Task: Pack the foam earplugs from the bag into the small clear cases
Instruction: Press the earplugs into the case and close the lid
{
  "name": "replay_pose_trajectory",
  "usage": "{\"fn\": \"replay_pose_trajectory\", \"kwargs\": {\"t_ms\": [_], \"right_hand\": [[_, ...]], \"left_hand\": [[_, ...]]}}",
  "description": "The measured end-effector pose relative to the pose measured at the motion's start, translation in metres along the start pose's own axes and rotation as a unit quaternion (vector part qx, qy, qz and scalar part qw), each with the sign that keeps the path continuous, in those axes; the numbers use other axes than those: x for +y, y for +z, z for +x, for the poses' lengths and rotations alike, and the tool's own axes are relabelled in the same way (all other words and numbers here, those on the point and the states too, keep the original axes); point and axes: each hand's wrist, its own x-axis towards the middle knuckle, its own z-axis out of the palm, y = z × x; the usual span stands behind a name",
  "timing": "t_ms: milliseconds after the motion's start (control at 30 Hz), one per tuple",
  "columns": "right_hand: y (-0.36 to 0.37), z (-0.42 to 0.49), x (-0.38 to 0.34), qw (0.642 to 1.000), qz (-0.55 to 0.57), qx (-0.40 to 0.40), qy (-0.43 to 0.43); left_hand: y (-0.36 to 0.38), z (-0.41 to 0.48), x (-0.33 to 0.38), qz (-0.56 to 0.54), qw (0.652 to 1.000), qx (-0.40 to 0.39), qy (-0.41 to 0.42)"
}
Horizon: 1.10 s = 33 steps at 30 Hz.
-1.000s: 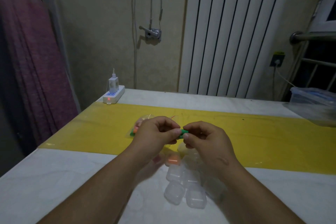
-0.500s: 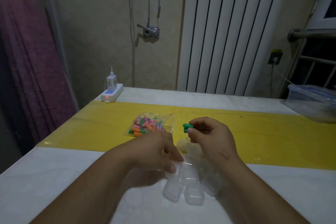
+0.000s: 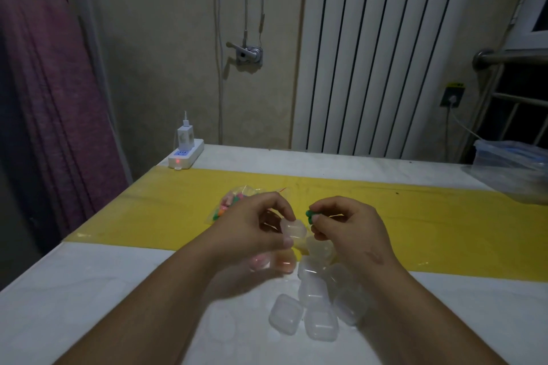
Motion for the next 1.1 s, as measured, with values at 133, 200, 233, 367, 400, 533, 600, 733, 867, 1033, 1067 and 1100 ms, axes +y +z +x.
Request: {"fn": "replay_pose_trajectory", "kwargs": {"t_ms": [133,200,233,367,400,533,600,733,867,1033,1067,1100], "right_hand": [[0.001,0.001,0.002,0.999,0.032,0.002,0.021],[0.001,0.001,0.001,0.998,0.046,-0.003,0.031],[0.002,0.001,0.001,0.998,0.051,-0.01,0.035],[0.005,-0.001,-0.002,0.996,0.082,-0.024,0.035],[0.005,-0.002,-0.003,0.995,0.086,-0.027,0.031],[0.006,-0.004,-0.003,0.995,0.077,-0.068,0.02],[0.007,-0.005,-0.004,0.994,0.076,-0.076,0.023],[0.009,-0.006,-0.004,0.999,0.012,-0.049,0.001],[0.009,-0.006,-0.002,0.98,-0.166,0.009,-0.109],[0.008,-0.005,-0.002,0.977,-0.153,0.018,-0.144],[0.007,-0.004,-0.002,0.987,-0.114,0.026,-0.11],[0.006,-0.004,-0.003,0.994,-0.073,0.028,-0.071]], "left_hand": [[0.005,0.001,0.0,-0.023,1.0,0.005,0.018],[0.005,0.002,-0.001,-0.037,0.999,0.016,0.027],[0.005,0.003,-0.002,-0.045,0.998,0.023,0.029],[0.004,0.005,-0.006,-0.082,0.994,0.064,0.034],[0.004,0.006,-0.007,-0.088,0.993,0.07,0.037],[0.005,0.006,-0.006,-0.101,0.991,0.073,0.047],[0.006,0.007,-0.006,-0.094,0.991,0.076,0.05],[0.007,0.006,-0.005,-0.083,0.993,0.068,0.048],[0.008,0.005,-0.004,-0.056,0.996,0.064,0.035],[0.009,0.007,-0.003,-0.032,0.993,0.105,0.035],[0.009,0.008,-0.004,-0.042,0.992,0.111,0.036],[0.008,0.007,-0.004,-0.05,0.991,0.115,0.037]]}}
